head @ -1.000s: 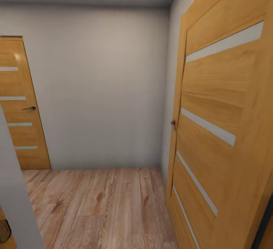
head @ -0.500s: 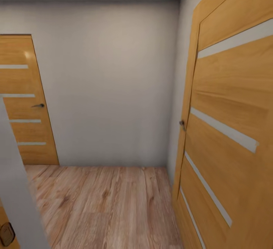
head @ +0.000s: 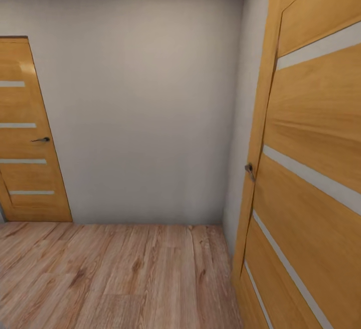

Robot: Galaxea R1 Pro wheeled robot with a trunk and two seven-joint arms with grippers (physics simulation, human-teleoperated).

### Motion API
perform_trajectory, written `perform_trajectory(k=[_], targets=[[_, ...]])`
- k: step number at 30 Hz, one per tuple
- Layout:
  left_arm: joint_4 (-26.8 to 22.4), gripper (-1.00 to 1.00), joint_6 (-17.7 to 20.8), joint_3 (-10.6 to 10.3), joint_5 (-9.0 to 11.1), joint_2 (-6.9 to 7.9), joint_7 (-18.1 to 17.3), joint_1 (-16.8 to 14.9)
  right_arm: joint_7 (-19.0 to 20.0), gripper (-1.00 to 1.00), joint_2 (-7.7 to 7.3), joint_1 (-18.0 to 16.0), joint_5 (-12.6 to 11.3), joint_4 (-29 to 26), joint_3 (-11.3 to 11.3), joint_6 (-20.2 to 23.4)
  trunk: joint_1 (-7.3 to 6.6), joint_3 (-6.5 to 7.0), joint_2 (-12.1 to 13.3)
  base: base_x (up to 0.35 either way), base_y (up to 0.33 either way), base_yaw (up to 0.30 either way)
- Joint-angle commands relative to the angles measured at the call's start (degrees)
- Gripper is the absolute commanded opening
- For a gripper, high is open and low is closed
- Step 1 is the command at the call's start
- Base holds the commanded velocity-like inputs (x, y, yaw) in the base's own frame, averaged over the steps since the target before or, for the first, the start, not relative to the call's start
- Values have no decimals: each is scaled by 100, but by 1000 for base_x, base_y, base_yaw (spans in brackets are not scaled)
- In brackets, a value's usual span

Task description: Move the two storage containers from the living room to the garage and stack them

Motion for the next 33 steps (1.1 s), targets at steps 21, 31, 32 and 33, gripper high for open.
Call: perform_trajectory(k=[21, 31, 32, 33], targets=[[9, 100, 7, -49, 45, -12, 13, -7, 12, 100, -6, -8, 2, 22, -31, -33, 4, -198, -5, 331, 0, 0], [14, 100, -21, -45, 28, 23, 27, 54, -6, 100, 0, -74, -6, -20, -32, -66, 4, -241, -5, 112, 0, 0], [15, 100, -20, -46, 27, 24, 28, 54, -6, 100, 4, -107, -4, -20, -31, -67, 4, -241, -5, 0, 0, 0], [15, 100, -20, -46, 27, 24, 28, 54, -6, 100, 4, -135, -4, -20, -31, -67, 4, -241, -5, 0, 0, 0]])
